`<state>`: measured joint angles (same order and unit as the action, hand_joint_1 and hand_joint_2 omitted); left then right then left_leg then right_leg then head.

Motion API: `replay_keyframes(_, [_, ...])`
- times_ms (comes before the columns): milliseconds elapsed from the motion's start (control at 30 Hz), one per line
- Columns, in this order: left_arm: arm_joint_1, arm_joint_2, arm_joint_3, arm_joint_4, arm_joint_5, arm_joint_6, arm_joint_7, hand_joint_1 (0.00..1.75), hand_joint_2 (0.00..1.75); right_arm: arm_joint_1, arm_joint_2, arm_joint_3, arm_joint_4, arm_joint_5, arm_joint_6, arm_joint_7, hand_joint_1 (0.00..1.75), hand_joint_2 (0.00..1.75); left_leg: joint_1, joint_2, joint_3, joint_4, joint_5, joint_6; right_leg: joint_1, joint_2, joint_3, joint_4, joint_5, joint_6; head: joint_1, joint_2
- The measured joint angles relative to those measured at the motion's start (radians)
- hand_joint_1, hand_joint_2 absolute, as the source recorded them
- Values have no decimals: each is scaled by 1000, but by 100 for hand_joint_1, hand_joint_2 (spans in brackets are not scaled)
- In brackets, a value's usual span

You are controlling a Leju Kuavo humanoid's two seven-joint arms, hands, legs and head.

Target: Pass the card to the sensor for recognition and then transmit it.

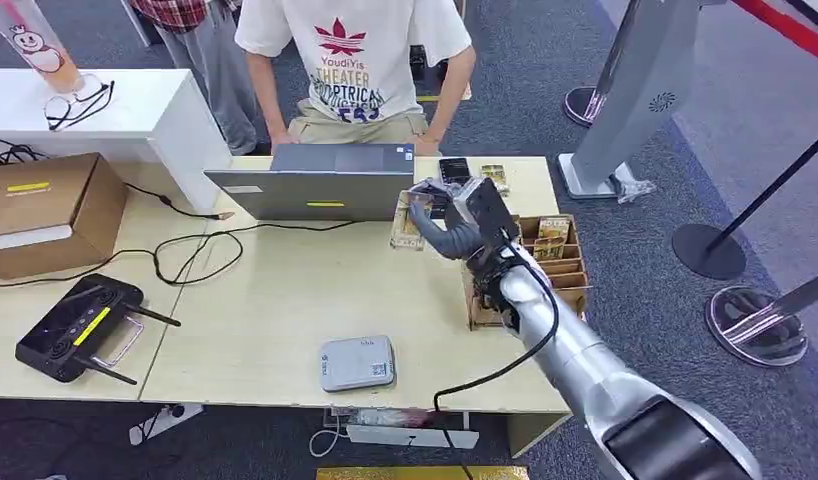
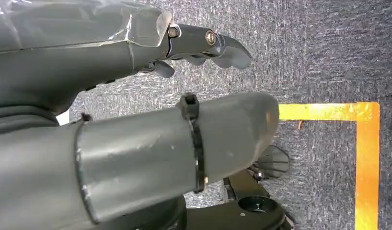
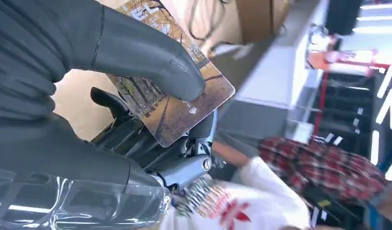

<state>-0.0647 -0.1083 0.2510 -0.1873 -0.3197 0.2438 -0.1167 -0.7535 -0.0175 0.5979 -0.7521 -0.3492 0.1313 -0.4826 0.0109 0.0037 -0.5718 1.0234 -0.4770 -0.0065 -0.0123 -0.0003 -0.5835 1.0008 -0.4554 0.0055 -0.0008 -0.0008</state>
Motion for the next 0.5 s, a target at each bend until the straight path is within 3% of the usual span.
replay_keyframes(367, [-3, -1, 0, 0, 0, 0, 10, 0, 0, -31, -7, -102, -83, 123, -60, 13, 175, 175, 0, 0, 0, 0, 0, 0, 0, 0, 0, 0, 0, 0, 0, 0])
replay_keyframes(500, [-5, -5, 0, 0, -1, 0, 11, 0, 0, -68, -4, -116, -81, 201, -130, 13, 175, 175, 0, 0, 0, 0, 0, 0, 0, 0, 0, 0, 0, 0, 0, 0])
